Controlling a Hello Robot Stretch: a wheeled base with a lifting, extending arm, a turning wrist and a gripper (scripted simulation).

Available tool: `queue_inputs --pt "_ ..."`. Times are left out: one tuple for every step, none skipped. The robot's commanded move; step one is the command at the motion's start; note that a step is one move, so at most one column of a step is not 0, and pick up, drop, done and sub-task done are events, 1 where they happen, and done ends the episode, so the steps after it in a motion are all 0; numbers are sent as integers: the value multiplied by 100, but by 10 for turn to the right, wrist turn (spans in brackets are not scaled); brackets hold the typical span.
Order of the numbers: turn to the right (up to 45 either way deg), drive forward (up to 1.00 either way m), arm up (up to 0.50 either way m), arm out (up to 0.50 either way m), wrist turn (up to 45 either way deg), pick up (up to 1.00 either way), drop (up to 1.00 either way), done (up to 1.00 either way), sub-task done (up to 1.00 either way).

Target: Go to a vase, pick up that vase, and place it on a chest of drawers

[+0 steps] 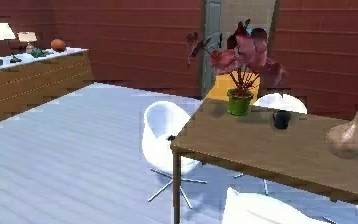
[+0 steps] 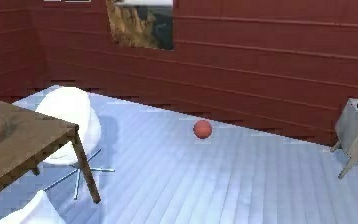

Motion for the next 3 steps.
queue_inputs --pt "450 0 0 0 0 0 0 0 0" --pt "240 0 0 0 0 0 0 0 0" --pt "0 85 0 0 0 0 0 0 0"
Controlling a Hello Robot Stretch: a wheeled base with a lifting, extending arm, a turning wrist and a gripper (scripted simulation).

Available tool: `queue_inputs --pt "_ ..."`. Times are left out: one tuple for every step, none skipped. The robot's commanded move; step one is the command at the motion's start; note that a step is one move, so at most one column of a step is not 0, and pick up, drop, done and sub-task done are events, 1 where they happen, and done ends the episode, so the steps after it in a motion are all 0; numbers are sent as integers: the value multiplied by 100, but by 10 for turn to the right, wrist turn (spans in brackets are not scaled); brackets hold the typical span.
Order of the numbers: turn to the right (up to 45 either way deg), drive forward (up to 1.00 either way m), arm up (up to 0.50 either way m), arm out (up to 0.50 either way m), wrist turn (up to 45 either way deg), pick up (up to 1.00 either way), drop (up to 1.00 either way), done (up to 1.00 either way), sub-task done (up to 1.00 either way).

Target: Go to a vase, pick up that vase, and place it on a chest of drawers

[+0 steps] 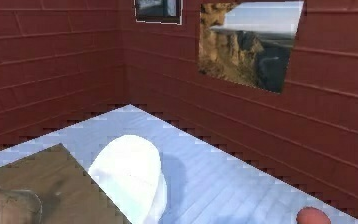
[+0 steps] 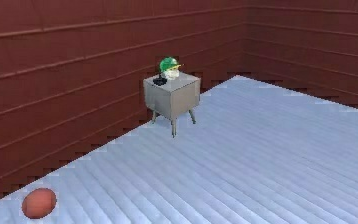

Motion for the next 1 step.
queue_inputs --pt "30 0 0 0 0 0 0 0 0"
